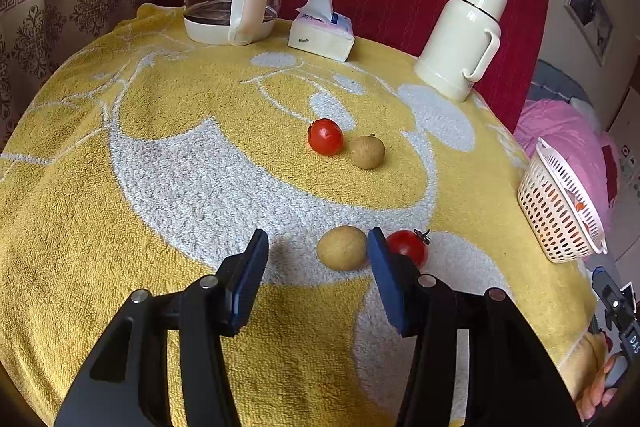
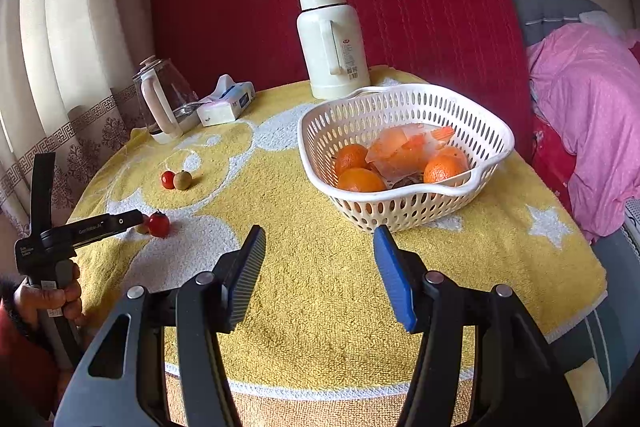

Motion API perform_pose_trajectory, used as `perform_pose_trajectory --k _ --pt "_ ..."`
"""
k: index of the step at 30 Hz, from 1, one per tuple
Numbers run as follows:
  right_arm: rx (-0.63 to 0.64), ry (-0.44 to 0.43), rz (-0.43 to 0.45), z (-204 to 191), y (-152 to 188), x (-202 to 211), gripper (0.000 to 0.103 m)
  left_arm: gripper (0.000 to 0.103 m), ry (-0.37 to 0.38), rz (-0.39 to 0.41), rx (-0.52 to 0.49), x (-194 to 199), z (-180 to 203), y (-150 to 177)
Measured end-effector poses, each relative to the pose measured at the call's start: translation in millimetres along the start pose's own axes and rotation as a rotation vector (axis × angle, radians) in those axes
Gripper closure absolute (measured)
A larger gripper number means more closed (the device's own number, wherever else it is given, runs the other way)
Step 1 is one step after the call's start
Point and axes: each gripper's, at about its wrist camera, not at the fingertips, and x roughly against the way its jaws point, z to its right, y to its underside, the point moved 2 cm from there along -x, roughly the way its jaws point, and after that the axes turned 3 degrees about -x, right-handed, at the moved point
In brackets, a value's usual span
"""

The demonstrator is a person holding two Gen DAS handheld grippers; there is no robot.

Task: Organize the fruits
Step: 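Grasp the small brown potato with the left tool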

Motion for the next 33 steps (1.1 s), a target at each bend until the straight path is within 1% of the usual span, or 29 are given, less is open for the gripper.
perform_pose_trajectory --k 7,10,14,19,20,21,23,24,26,29,30,33 --pt "-0.002 -0.007 -0.002 -0.2 -0.7 -0.2 0.045 0.051 -0.02 -0.009 -0.029 16.9 -4.5 10.1" --pt "-0.001 -0.01 -0.006 -0.8 -0.1 -1.3 0.045 0.051 -0.018 -0.001 -0.033 25.6 -5.1 12.7" --pt "0.001 -0.014 -0.008 -2.1 0.9 -0.9 0.045 0.051 -0.001 0.001 -0.071 29.9 6.3 14.8" --pt "0.004 -0.015 -0.009 -3.2 1.1 -1.0 0.045 0.052 0.029 -0.013 -0.119 22.6 24.9 17.0" --pt "0.004 -0.015 -0.009 -3.2 1.1 -1.0 0.045 0.053 0.032 -0.016 -0.123 20.5 26.9 16.6" --pt "0.005 -0.014 -0.01 -3.6 1.1 -1.1 0.045 0.057 0.036 -0.021 -0.124 17.8 28.2 16.1" --pt "0.008 -0.015 -0.011 -4.9 1.6 -1.0 0.045 0.06 0.028 -0.042 -0.122 9.5 28.9 14.8" --pt "0.009 -0.014 -0.011 -5.8 1.9 -1.2 0.045 0.064 0.024 -0.052 -0.116 5.4 28.1 14.4" --pt "0.008 -0.015 -0.014 -7.2 2.5 -1.1 0.045 0.066 0.027 -0.073 -0.102 -2.6 26.5 13.1" --pt "0.01 -0.016 -0.021 -11.0 3.4 -2.2 0.045 0.074 0.022 -0.069 -0.098 -5.2 25.0 11.4" --pt "0.012 -0.019 -0.026 -12.7 3.6 -3.2 0.045 0.076 0.026 -0.068 -0.094 -5.4 23.9 11.4" --pt "0.023 -0.03 -0.046 -20.2 4.3 -7.7 0.045 0.076 0.047 -0.055 -0.077 -2.2 20.5 12.2"
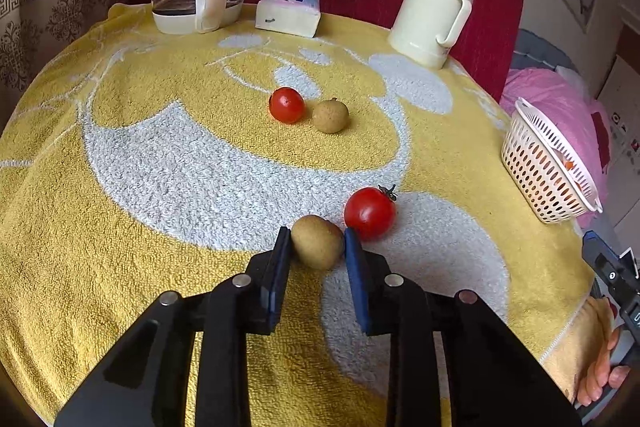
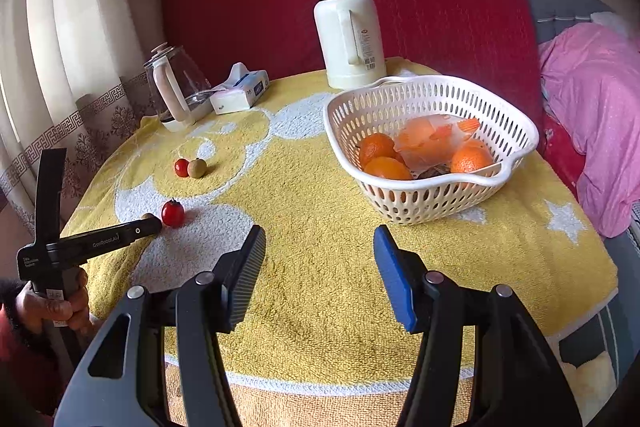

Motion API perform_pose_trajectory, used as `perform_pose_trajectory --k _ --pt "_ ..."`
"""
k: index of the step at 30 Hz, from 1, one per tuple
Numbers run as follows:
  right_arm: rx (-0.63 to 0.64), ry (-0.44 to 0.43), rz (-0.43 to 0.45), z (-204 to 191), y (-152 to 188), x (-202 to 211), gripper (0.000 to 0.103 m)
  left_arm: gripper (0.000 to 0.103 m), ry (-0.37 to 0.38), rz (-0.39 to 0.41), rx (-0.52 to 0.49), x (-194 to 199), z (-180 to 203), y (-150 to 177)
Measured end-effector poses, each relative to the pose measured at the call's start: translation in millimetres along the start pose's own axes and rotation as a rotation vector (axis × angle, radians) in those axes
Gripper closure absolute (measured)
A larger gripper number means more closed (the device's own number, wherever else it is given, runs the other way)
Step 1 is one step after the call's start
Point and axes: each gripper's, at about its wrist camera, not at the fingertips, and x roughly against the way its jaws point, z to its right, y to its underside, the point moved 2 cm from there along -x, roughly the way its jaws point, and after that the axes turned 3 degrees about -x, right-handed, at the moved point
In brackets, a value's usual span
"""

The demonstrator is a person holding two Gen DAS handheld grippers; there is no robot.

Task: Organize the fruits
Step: 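Grasp the small brown potato with the left tool, then grasp the red tomato with the right tool while the left tool holds the potato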

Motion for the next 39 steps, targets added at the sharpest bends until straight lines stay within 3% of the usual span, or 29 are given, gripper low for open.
perform_pose_trajectory --k 7,17,23,39 --pt "0.085 -0.077 -0.075 -40.0 -7.1 -22.9 0.045 0.076 -0.017 0.124 0.025 27.2 -6.5 -0.9" --pt "0.181 -0.184 -0.178 -107.0 -16.7 -82.1 0.045 0.076 -0.083 0.198 0.128 42.9 -27.1 1.2" --pt "0.239 -0.224 -0.229 -139.3 -15.1 -114.7 0.047 0.076 -0.095 0.185 0.197 40.3 -41.0 3.6" --pt "0.296 -0.201 -0.302 -161.4 -8.7 -148.7 0.073 0.076 -0.083 0.131 0.258 25.7 -51.5 5.2"
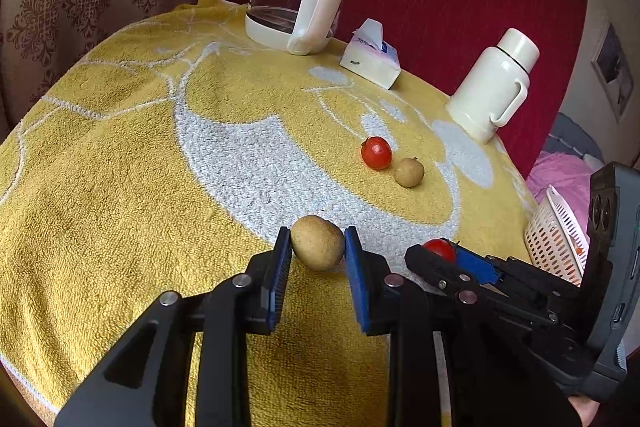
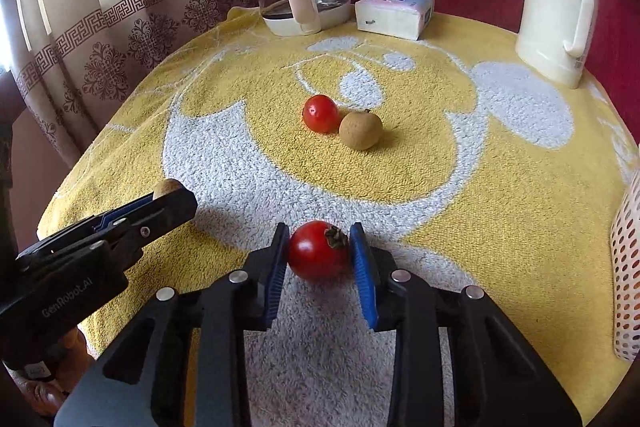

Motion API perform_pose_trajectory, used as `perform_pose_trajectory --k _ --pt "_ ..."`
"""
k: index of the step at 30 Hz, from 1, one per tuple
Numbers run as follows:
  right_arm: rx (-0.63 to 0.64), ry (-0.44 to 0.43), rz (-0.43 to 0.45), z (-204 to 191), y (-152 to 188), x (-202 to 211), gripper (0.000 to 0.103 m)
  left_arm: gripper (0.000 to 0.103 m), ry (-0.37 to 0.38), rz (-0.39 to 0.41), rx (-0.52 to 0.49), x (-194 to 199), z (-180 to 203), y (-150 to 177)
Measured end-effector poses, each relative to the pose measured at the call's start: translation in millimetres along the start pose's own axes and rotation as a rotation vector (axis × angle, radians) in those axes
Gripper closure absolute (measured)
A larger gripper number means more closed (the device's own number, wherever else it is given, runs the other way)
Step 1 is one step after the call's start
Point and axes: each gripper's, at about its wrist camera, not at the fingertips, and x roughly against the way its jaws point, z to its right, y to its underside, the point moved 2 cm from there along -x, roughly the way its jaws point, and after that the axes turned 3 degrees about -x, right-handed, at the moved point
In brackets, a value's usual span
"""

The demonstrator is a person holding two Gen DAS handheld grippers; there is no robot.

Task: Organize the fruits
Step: 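Grasp the red tomato with the right tool while the left tool holds the potato, then carry the tomato into the basket and open the right tool while left holds the potato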

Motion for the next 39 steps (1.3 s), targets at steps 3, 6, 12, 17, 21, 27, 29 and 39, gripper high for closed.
perform_pose_trajectory --k 3,6,12,17,21,27,29,39 --pt "-0.011 -0.004 0.002 2.1 0.7 1.2 0.073 0.076 0.001 -0.002 0.0 -0.8 0.2 -0.3" --pt "-0.02 -0.005 0.009 2.7 2.4 4.8 0.073 0.076 0.001 -0.002 -0.002 -0.8 0.9 -0.7" --pt "-0.063 0.008 0.048 12.3 5.6 21.1 0.073 0.076 0.002 -0.004 -0.002 -1.2 0.6 -0.5" --pt "-0.105 0.021 0.091 25.1 6.5 39.2 0.073 0.076 0.001 -0.002 -0.004 -1.0 1.2 -0.2" --pt "-0.138 0.039 0.121 37.0 7.7 54.0 0.073 0.076 0.001 0.001 -0.009 -0.3 2.0 0.3" --pt "-0.196 0.08 0.185 60.6 9.9 84.3 0.073 0.076 -0.001 0.006 -0.013 0.9 2.4 0.6" --pt "-0.214 0.095 0.209 69.0 10.1 94.9 0.073 0.076 -0.002 0.009 -0.015 1.9 2.6 0.7" --pt "-0.31 0.187 0.305 114.4 16.9 139.6 0.073 0.076 -0.008 0.027 -0.023 6.6 4.3 0.5"
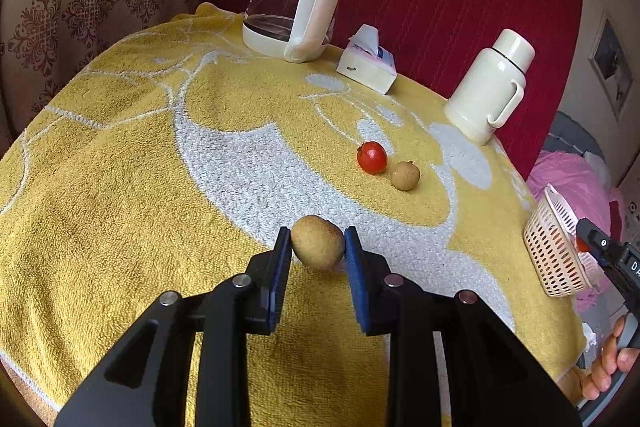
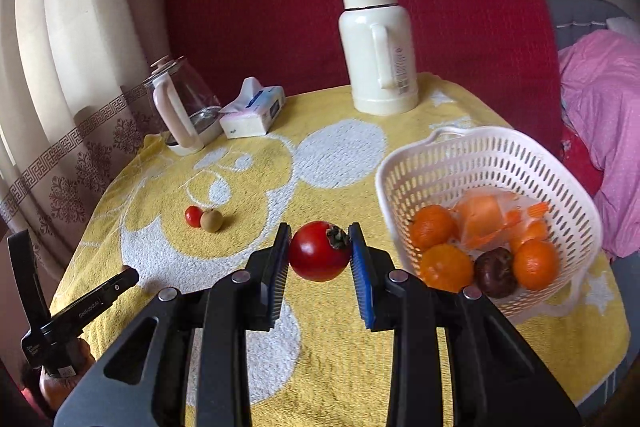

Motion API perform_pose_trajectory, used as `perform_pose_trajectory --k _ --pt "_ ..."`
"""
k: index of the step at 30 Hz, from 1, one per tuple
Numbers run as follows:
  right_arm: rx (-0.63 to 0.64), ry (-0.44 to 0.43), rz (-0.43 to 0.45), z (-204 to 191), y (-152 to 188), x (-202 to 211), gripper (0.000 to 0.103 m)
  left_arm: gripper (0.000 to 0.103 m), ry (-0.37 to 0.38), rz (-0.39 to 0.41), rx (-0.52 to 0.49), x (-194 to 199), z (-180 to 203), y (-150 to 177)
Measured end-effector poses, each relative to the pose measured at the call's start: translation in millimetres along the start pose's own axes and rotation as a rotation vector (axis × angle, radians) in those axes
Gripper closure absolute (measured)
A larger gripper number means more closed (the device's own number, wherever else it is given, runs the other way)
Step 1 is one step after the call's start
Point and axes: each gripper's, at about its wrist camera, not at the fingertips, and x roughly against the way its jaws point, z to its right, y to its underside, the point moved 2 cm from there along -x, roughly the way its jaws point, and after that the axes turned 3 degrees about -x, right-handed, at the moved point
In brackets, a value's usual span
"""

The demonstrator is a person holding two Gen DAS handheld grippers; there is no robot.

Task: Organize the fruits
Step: 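Carry the tomato into the basket and open the right tool while left holds the potato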

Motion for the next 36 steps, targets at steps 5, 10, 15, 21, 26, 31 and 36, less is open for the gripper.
perform_pose_trajectory --k 5,10,15,21,26,31,36 --pt "-0.038 0.057 0.034 26.3 -5.8 11.7 0.073 0.076 -0.003 0.007 -0.006 1.1 1.2 -0.5" --pt "-0.075 0.11 0.045 50.8 -6.6 16.3 0.073 0.076 -0.007 0.013 -0.009 2.4 1.1 -0.2" --pt "-0.09 0.141 0.045 66.1 -4.7 17.0 0.073 0.076 -0.009 0.019 -0.008 4.5 0.9 0.3" --pt "-0.112 0.173 0.043 79.5 -2.0 14.5 0.07 0.076 -0.016 0.021 -0.011 4.8 1.8 -0.1" --pt "-0.136 0.186 0.07 87.9 -2.1 20.9 0.053 0.076 -0.02 0.022 -0.018 4.9 2.7 -0.5" --pt "-0.144 0.205 0.1 97.5 -0.5 32.1 0.053 0.076 -0.026 0.03 -0.046 8.1 9.2 -2.0" --pt "-0.158 0.232 0.14 110.1 3.0 45.2 0.053 0.076 0.001 0.031 -0.082 11.9 26.1 -4.5"
